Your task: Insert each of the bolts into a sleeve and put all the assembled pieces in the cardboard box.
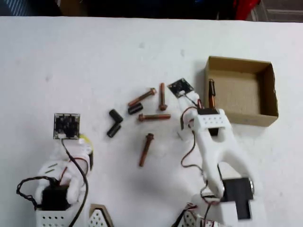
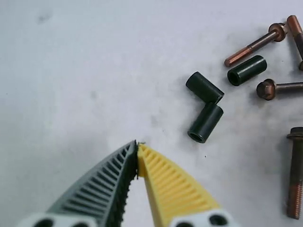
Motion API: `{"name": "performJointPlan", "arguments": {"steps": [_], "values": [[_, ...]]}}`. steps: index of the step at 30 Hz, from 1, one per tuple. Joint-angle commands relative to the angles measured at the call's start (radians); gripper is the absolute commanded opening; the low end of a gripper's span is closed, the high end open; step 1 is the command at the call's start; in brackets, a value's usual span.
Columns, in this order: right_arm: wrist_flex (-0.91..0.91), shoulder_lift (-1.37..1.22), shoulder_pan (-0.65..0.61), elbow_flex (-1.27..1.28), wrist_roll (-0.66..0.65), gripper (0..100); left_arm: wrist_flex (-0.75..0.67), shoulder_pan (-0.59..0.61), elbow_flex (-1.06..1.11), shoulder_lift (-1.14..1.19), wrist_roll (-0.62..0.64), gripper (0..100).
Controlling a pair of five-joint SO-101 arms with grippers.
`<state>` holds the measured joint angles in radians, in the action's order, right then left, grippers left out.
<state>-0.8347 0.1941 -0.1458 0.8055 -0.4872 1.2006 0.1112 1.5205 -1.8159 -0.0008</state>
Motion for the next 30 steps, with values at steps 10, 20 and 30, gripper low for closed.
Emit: {"name": "performJointPlan", "arguments": {"steps": [10,20,30], "values": [[-0.010,0.552,0.013,0.238,0.084,1.7,0.061,-0.071,-0.181,-0.002,-0.058,2],[-0.085,0.829,0.015,0.345,0.092,1.6,0.089,-0.081,-0.359,0.191,-0.109,2],[-0.116,1.073,0.015,0.463,0.092,1.6,0.087,-0.202,-0.578,0.622,-0.107,2]]}}
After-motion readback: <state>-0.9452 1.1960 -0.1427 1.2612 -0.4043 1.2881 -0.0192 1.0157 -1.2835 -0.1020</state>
